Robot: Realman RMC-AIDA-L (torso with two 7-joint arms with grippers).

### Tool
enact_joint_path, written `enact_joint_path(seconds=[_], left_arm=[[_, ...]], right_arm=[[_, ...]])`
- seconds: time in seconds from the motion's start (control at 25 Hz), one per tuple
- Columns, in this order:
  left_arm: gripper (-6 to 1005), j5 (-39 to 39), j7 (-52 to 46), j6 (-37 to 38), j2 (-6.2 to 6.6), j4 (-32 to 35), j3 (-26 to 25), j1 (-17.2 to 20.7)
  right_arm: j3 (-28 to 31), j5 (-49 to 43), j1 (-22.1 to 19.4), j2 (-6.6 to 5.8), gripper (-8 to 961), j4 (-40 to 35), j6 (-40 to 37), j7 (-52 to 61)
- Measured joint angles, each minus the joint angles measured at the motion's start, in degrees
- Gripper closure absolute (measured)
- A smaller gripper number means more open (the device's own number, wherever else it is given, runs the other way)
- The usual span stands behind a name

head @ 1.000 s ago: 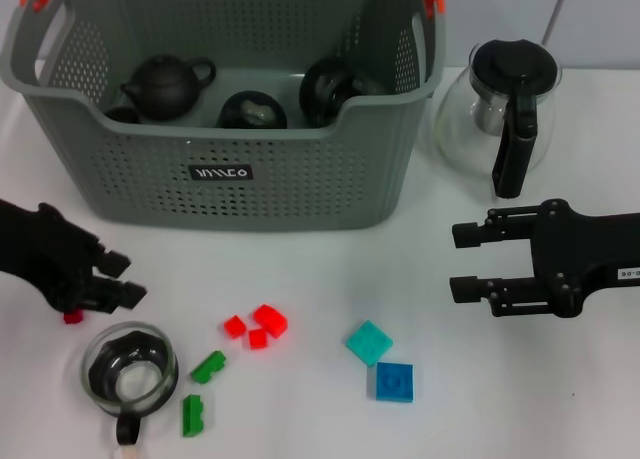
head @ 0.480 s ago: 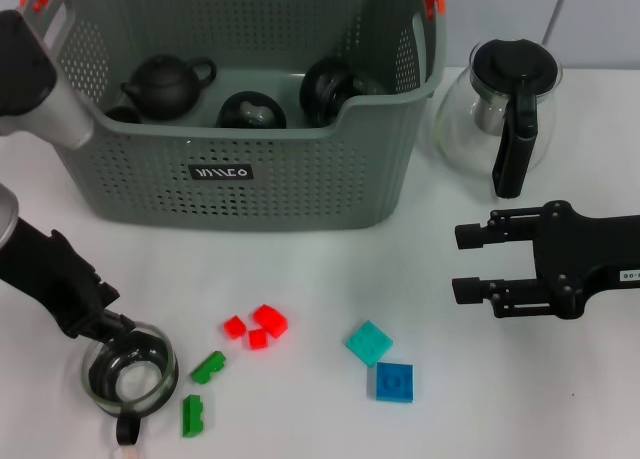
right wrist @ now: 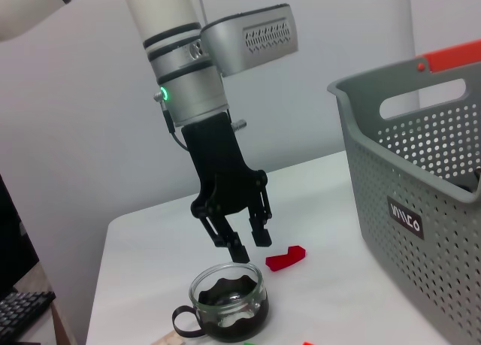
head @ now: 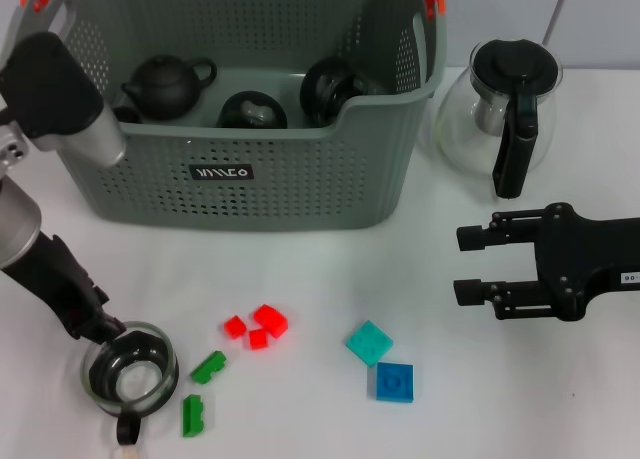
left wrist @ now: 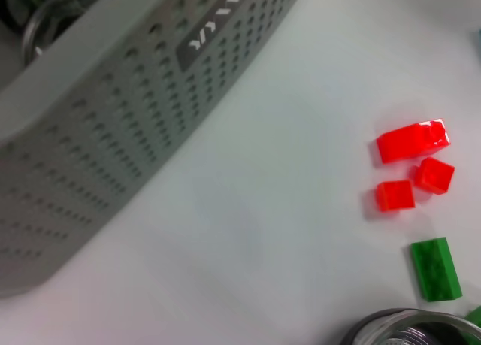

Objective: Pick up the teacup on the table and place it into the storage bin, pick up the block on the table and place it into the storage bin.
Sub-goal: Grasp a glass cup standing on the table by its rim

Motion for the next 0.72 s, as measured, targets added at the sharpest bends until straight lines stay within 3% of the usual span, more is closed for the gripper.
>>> enact_joint_path(seconds=[0.72], left_arm=[[610, 1.69, -1.29, -3.56, -0.01, 7.17, 3.47, -0.27]], right_arm=[[0.00, 0.01, 0.16, 0.00, 270, 0.00, -0.04, 0.00]])
